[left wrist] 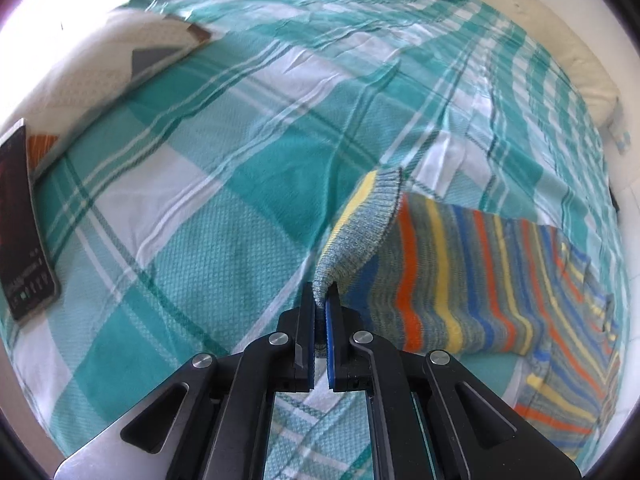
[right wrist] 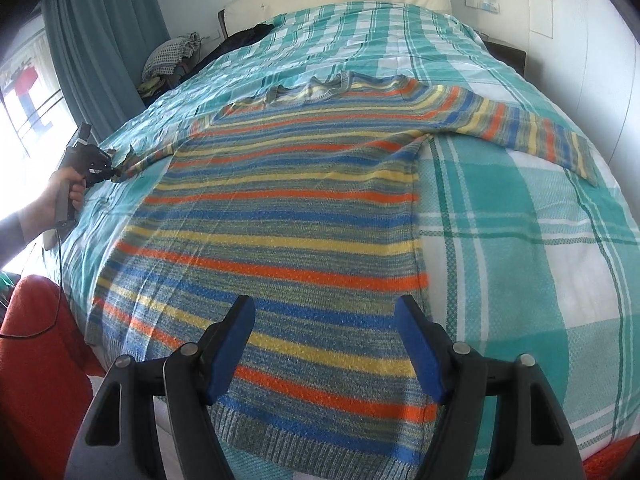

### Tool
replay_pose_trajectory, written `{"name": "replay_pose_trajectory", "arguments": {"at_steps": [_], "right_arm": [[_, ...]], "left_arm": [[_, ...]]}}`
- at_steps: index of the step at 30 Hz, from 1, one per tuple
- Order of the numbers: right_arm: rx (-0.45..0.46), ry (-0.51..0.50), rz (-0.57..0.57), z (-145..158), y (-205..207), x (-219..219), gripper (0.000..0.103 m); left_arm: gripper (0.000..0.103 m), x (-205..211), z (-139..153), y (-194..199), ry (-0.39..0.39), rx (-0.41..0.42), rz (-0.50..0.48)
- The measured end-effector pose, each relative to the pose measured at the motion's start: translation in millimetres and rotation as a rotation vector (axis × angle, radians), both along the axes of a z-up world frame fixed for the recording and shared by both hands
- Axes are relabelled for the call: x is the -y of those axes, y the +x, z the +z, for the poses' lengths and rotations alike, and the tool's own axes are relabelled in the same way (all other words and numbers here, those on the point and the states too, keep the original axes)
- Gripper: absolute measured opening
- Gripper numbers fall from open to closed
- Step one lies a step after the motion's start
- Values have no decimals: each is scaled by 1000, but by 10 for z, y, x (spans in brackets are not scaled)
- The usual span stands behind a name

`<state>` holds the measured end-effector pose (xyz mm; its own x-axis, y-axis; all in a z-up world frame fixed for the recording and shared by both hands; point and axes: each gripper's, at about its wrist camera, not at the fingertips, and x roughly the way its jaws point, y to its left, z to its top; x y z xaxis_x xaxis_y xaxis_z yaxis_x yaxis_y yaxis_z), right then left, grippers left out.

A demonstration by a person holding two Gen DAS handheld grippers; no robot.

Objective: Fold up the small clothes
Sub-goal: 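Pull that sleeve outward from the body with the left tool and release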

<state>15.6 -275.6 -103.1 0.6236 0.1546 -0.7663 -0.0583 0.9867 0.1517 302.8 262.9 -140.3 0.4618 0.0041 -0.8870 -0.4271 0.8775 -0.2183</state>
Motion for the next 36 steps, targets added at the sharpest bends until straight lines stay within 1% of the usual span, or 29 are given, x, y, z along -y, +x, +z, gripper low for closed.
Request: {"name": "replay_pose_trajectory", "arguments": {"at_steps": [4,7,13,16,17,18,20,22,23,24,25,27,28,29,31,32,33,34,35,36], "right_arm": [[-4,-5,-7,-14,-8,21,72],[-14,0,-17,-31,0,37,72],[-22,0,-18,-54,13,31,72],[-34,0,-14,-82,36,9,72],[-35,1,-13,-83,37,-3,72],[-35,1,-10,-84,42,-11,72],[-33,0,-7,-86,37,-23,72],[-32,0,-7,-86,30,-23,72],[-31,0,-9,-85,30,-22,72],[-30,2,-12,-83,29,-13,72],[-30,6,-17,-85,30,-3,72],[-32,14,-27,-92,37,18,72],[-35,19,-31,-100,45,28,72],[-38,24,-34,-104,53,35,72],[-44,28,-38,-118,72,41,72],[-46,28,-38,-123,79,37,72],[-47,25,-36,-128,86,31,72],[-48,21,-33,-131,88,20,72],[-48,17,-31,-133,88,14,72],[-48,11,-29,-135,86,3,72]], "left_arm": [[2,-211,-107,-116,-118,10,71],[2,-254,-155,-117,-138,12,87],[2,-223,-163,-93,-110,9,49],[2,-196,-151,-62,-73,0,8],[3,-188,-144,-56,-68,-3,-2],[6,-194,-144,-60,-69,-5,-12],[10,-230,-123,-90,-65,-10,-6],[11,-290,-72,-157,-42,-21,32],[16,-318,-31,-188,-22,-24,50],[26,-345,30,-219,-1,-16,68],[31,-371,97,-238,26,-4,86],[48,-401,290,-262,85,45,127],[51,-397,393,-259,100,81,135],[56,-362,495,-228,105,119,125],[65,-218,625,-115,83,172,47],[71,-95,639,-22,64,175,-17],[74,39,607,79,50,158,-80],[75,135,557,156,44,136,-119],[75,239,458,254,44,100,-153],[75,288,357,330,47,69,-162]]}}
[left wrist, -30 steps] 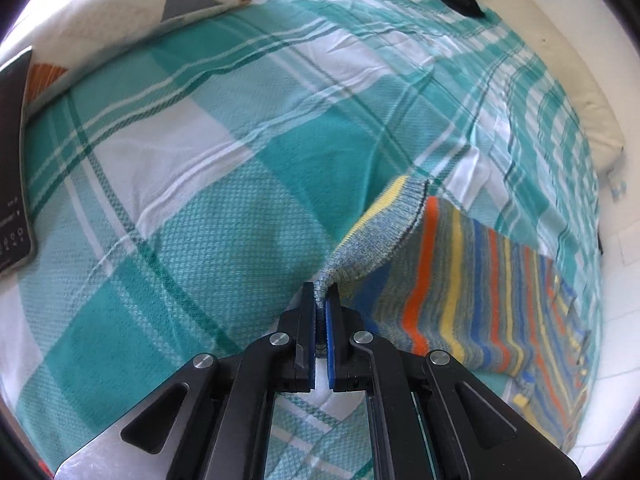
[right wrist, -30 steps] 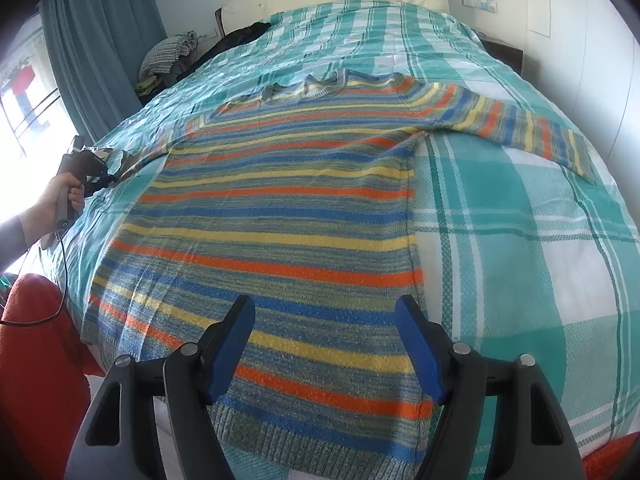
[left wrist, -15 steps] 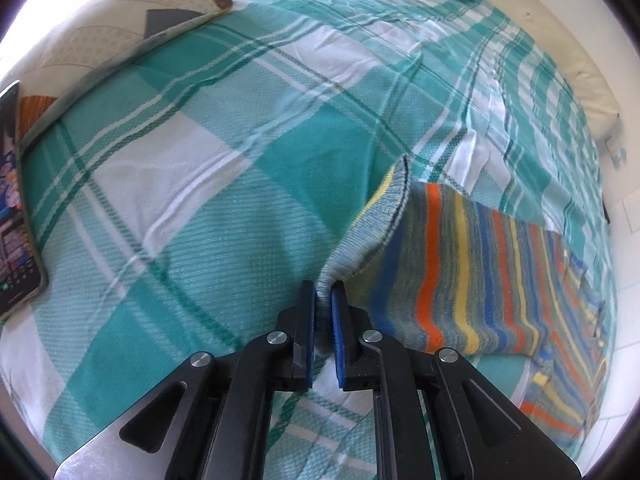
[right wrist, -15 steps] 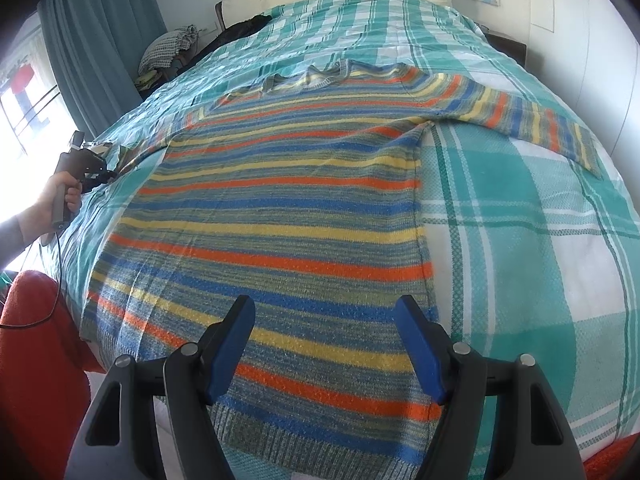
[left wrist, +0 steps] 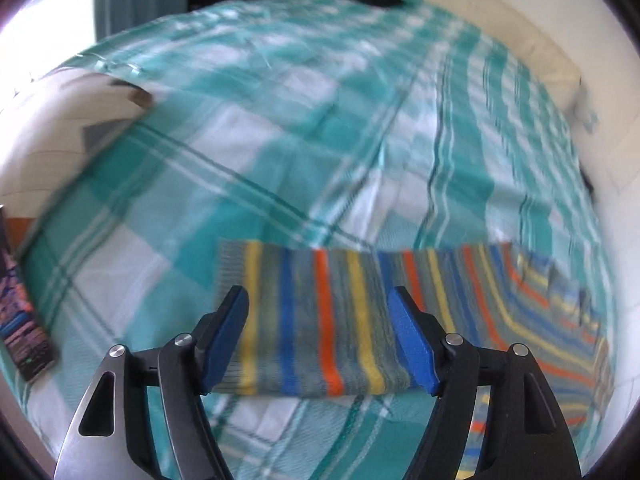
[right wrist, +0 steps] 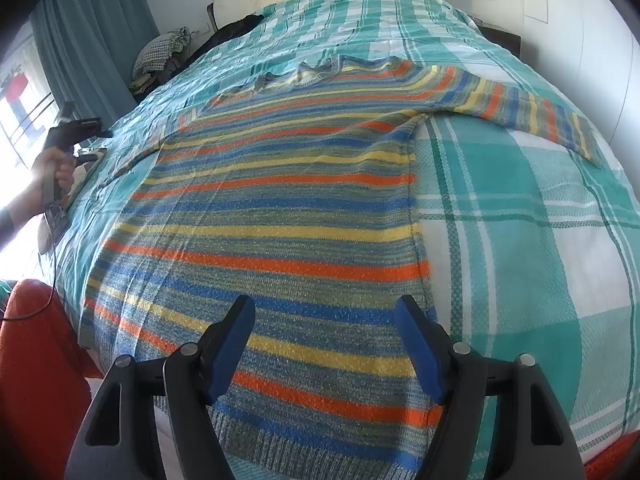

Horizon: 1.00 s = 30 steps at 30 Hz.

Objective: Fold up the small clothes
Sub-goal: 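Pull that sleeve outward from the body with the left tool and release, then grasp the sweater hem with both tools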

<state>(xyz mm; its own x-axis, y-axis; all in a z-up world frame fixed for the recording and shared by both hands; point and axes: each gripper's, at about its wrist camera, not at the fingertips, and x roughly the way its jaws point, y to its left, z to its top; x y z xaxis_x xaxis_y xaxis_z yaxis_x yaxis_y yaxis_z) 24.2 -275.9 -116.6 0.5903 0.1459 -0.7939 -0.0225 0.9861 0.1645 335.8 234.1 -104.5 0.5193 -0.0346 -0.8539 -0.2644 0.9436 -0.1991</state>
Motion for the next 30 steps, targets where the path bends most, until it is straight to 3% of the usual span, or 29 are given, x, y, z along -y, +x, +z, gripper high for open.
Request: {"name": "replay_pose_trajectory", "arguments": {"at_steps": [4,7,10,16,22,27,30], "right_arm": [[-5,-21,-2,-12,-10,-5,72],[-2,-19,-13,-4,-20,22,72],[2,-8,-19,1,8,48,72],[21,-7,-32,56,3,104,72],[47,49,-193,261,-143,504,72],[-124,182,-277,177,-305,829,72],[-281,206,-214,3,-368,747,72]], "left_arm": [[75,-192,-455,76,59,-131,110],[75,-451,-469,-136,53,-93,172],[75,-490,-367,-373,113,-82,138],[78,-214,-172,-1234,-59,-33,-16],[80,622,-341,-2130,-211,-145,-312],[80,1225,-470,-2556,-206,-222,-498],[80,1484,-569,-2713,-66,-246,-566]]}}
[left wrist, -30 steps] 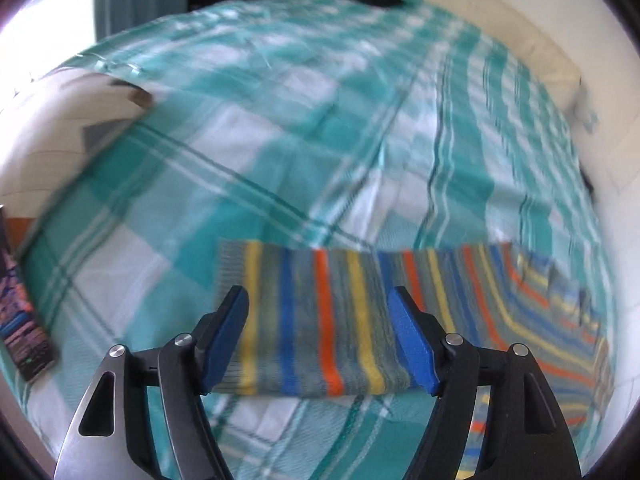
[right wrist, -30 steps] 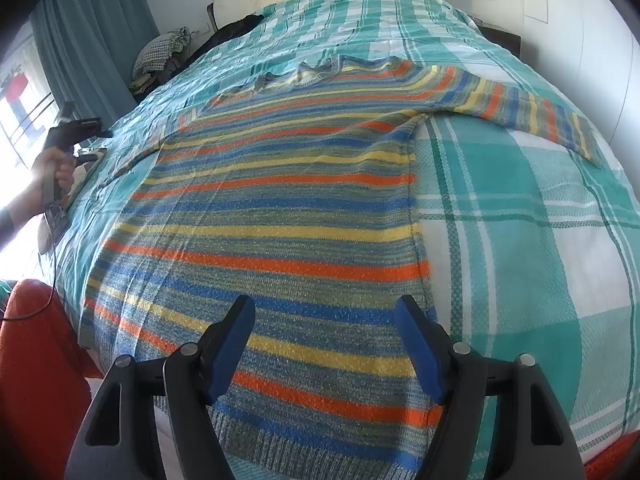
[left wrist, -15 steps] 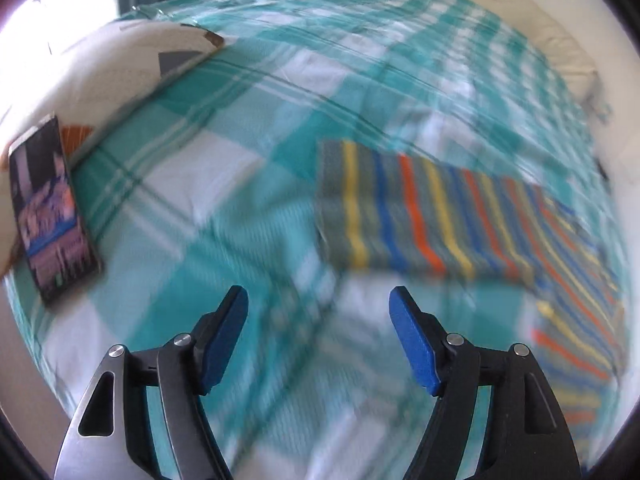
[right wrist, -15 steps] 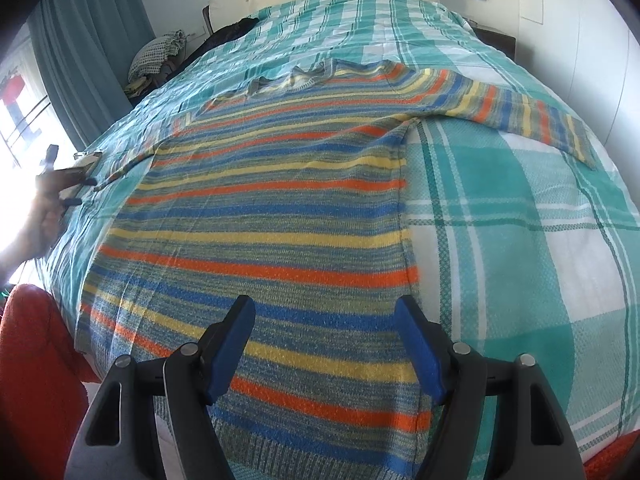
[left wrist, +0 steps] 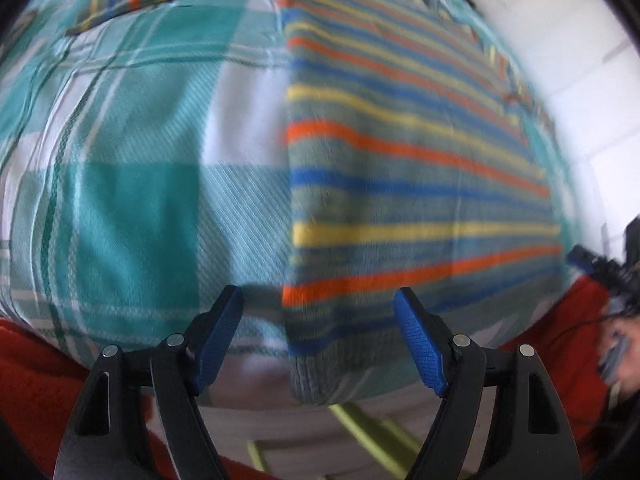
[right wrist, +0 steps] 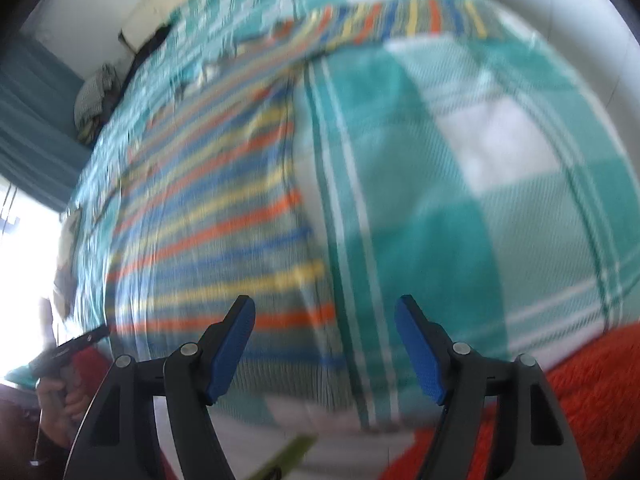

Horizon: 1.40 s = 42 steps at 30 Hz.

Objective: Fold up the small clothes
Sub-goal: 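Grasp the sweater hem with both tools, then release the hem and press both open tools along it to smooth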

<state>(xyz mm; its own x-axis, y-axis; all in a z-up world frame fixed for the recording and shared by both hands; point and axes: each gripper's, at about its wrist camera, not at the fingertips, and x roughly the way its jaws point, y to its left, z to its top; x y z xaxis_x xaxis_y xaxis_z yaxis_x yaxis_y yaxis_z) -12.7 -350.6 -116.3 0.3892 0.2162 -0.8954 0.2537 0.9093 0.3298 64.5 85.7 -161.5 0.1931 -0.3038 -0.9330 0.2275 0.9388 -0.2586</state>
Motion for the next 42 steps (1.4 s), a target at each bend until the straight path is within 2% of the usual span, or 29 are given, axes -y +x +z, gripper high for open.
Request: {"name": "replay_pose_trajectory", "arguments": {"at_steps": [2,5,6,7,8,9,10,11,15,18,20,23,28,30,31,32,33,34,35,36,39,42], "right_arm": [[-76,-17,76,-129,7,-146,72],[-109,-96,142,-240,51,-327,72],[-106,-109,156,-245,76,-366,72],[-95,-111,166,-239,89,-393,66],[-90,-115,173,-231,98,-411,46],[-95,-120,176,-229,100,-420,34],[-101,-115,174,-237,97,-415,9],[-108,-106,172,-238,96,-407,6],[-109,-124,190,-80,26,-449,5],[-117,-126,184,27,-48,-393,5],[-149,-126,164,-80,-58,-358,5],[-199,-113,139,-272,-15,-349,4],[-204,-144,137,-303,12,-415,5],[-203,-143,132,-295,8,-430,5],[-204,-139,126,-284,-10,-424,9],[-214,-137,119,-274,-30,-413,21],[-220,-135,109,-263,-48,-387,28],[-222,-130,94,-244,-71,-373,44],[-220,-128,76,-208,-104,-344,55],[-214,-127,62,-168,-146,-291,58],[-158,-167,4,64,-234,-136,58],[-9,-258,-74,404,-277,-57,59]], "left_arm": [[80,97,21,-34,50,24,-20],[79,136,26,-22,56,30,-9],[72,136,29,-23,61,33,-2],[65,129,31,-39,70,38,2],[46,122,41,-51,75,41,0],[20,102,33,-72,68,35,-3],[6,77,23,-71,49,20,-6],[6,66,18,-97,33,10,-7],[4,-47,153,-165,29,19,-16],[4,-81,123,-165,55,6,-10],[4,-71,7,-118,70,-23,4],[4,12,-49,-85,110,-25,-11],[5,116,-49,-91,130,-14,-15],[11,128,-30,-113,142,-10,-15],[11,132,-17,-133,147,-10,-16],[16,164,-4,-148,149,-12,-19],[31,166,16,-171,159,-12,-17],[42,166,49,-196,171,-8,-10],[61,149,92,-226,182,3,3],[68,125,156,-257,189,21,19],[70,39,373,-308,182,75,69],[74,-54,616,-263,177,158,122]]}}
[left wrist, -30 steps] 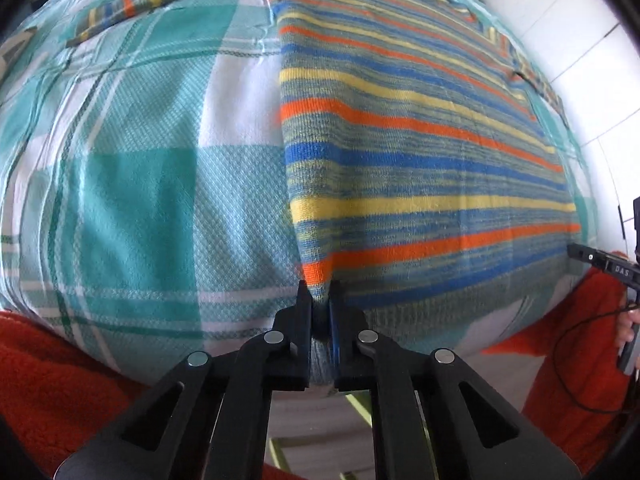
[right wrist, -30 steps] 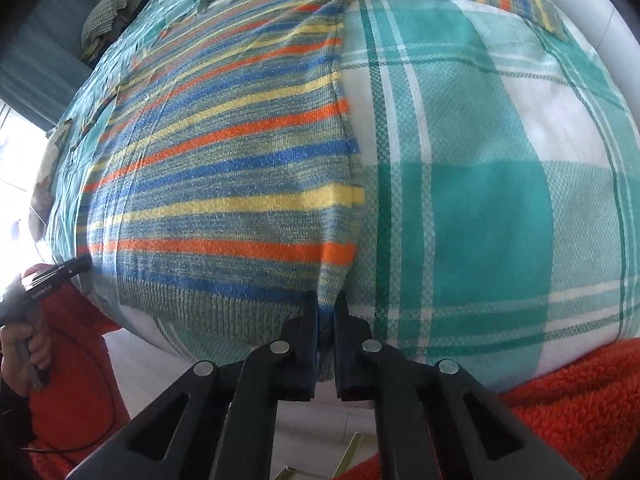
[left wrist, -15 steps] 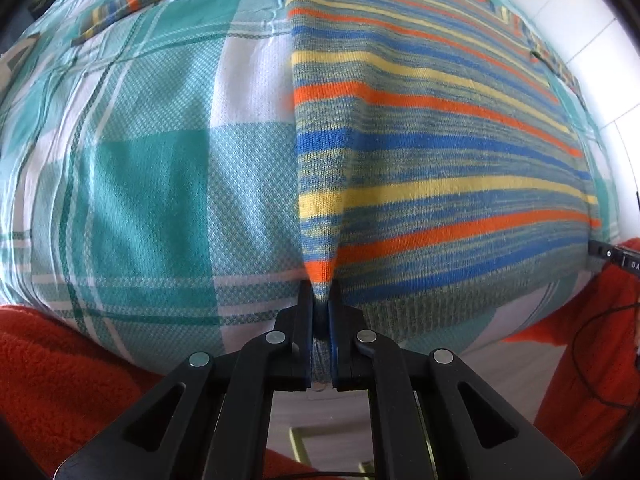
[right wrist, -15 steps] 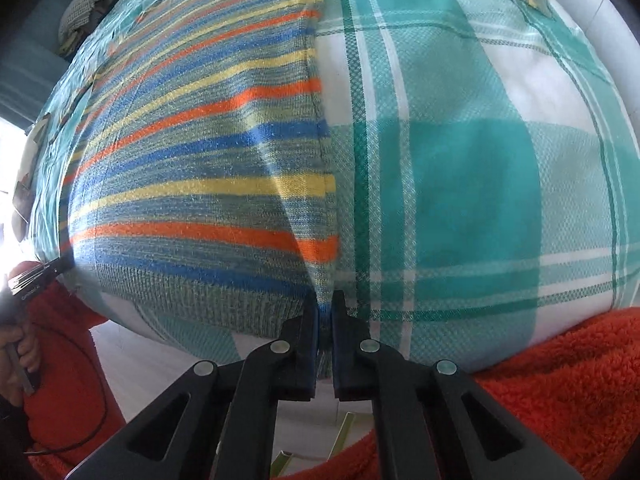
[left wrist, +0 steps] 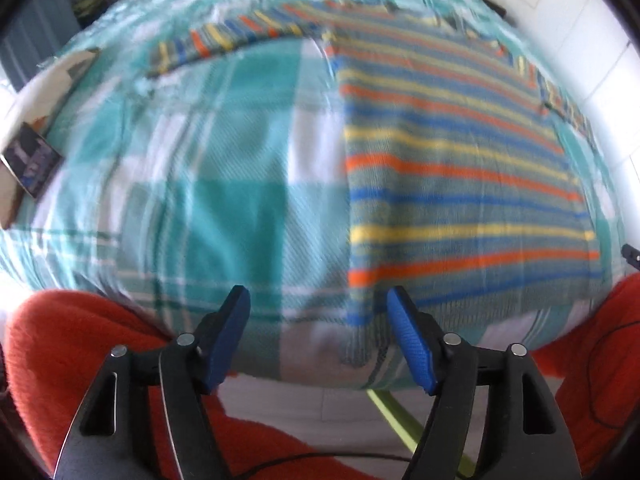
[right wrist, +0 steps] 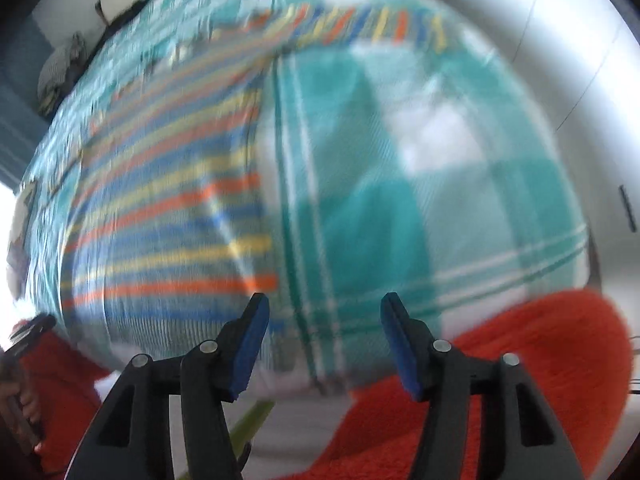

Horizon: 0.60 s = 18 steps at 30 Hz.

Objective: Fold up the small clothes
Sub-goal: 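Release the hem and press both open tools along it to smooth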

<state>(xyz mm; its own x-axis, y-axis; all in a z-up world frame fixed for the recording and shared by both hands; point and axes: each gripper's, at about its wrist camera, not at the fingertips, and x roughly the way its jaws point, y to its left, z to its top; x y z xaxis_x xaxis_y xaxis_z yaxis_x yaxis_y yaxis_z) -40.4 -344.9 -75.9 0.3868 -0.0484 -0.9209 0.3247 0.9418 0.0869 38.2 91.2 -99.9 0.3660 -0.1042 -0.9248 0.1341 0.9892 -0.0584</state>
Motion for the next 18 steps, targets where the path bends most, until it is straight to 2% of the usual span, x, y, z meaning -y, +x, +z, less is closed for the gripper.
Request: {"name": "replay_pose_trajectory", "arguments": {"at_steps": [3,6,9,12,14,16,18], "right_arm": [[151,-63,-1,279,93,-27,63],[235,-37,52,377,328,-160,64],[284,33,144,283,558,-430,64],[259,96,246,-39,706,-692,64],[163,71,278,-351,722,-818,64],[45,63,289,-651,694,-848,64],[93,22,321,-633,600,-878,66]], "left_arm": [[80,31,234,155,-25,89,8],[85,154,366,296,-57,149,-24],[90,385,309,398,-68,189,-84],[90,561,4,408,-67,142,-134],[90,642,-244,371,-40,67,-149],[91,685,-538,292,20,-18,-174],[96,699,-511,204,50,21,-203]]}}
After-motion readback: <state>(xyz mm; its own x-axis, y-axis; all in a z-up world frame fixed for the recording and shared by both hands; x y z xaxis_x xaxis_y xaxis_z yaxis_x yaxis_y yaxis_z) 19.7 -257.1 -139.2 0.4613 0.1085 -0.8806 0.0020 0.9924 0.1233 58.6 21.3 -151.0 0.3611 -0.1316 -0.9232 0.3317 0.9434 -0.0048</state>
